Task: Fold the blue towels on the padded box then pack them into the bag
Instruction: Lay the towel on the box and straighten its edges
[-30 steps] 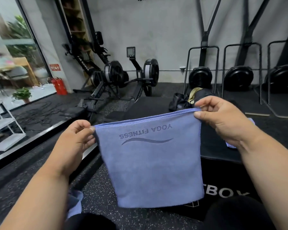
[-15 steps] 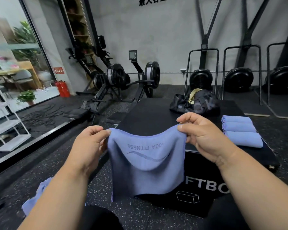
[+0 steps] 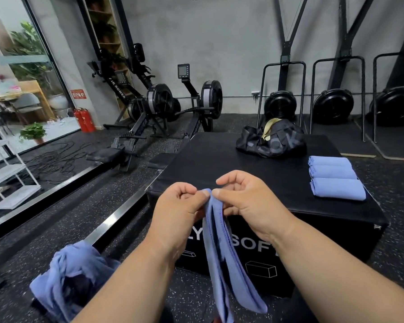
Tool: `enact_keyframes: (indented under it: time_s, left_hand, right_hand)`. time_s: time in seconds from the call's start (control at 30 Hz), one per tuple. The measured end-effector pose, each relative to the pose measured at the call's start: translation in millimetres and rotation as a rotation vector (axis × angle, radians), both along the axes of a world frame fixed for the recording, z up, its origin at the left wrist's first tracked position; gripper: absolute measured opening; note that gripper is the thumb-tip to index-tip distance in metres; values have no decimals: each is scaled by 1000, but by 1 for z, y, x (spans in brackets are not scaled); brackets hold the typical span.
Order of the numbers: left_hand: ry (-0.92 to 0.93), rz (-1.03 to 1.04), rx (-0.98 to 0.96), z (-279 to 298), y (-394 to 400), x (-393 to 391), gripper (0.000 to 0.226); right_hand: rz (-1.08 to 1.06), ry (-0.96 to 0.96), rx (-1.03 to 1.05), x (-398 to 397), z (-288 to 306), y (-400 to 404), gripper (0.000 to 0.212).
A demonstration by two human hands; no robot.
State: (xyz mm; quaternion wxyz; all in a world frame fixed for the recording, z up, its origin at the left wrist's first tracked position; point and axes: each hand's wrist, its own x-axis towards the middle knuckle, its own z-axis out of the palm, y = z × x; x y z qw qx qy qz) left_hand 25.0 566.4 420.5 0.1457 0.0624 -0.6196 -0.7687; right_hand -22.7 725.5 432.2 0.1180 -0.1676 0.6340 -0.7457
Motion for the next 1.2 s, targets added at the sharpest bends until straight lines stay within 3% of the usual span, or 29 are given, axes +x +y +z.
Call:
enact_keyframes:
  time_s: [0.47,0.57,0.77,0.9,1.03,1.13,1.2]
  left_hand:
    - [17,-7,-33,-2,1,7,29]
    - [17,-11,-79,0,-2,10,37]
    - [57,77,-217,-3,1,14,25]
    - [44,164,-280,-8,-5,11,25]
    - [43,152,-267,-11,-12,9,20]
    - [66,150,-276,-8,-17,10,22]
    - [76,140,-276,-6,-22,9,22]
  right_hand:
    - [-41,-30,-9,2,-4,-2,12]
    - [-28,-66,-26,2,-3,0,19]
    - [74,-116,-56,2,-3,1,37]
    - [158,-87,-11,3,-5,4,41]
    - [105,-50,31,-2,-10,7,35]
    - [-10,41,165,-15,-24,13,24]
    - [-12,93,297,-21,-32,18,31]
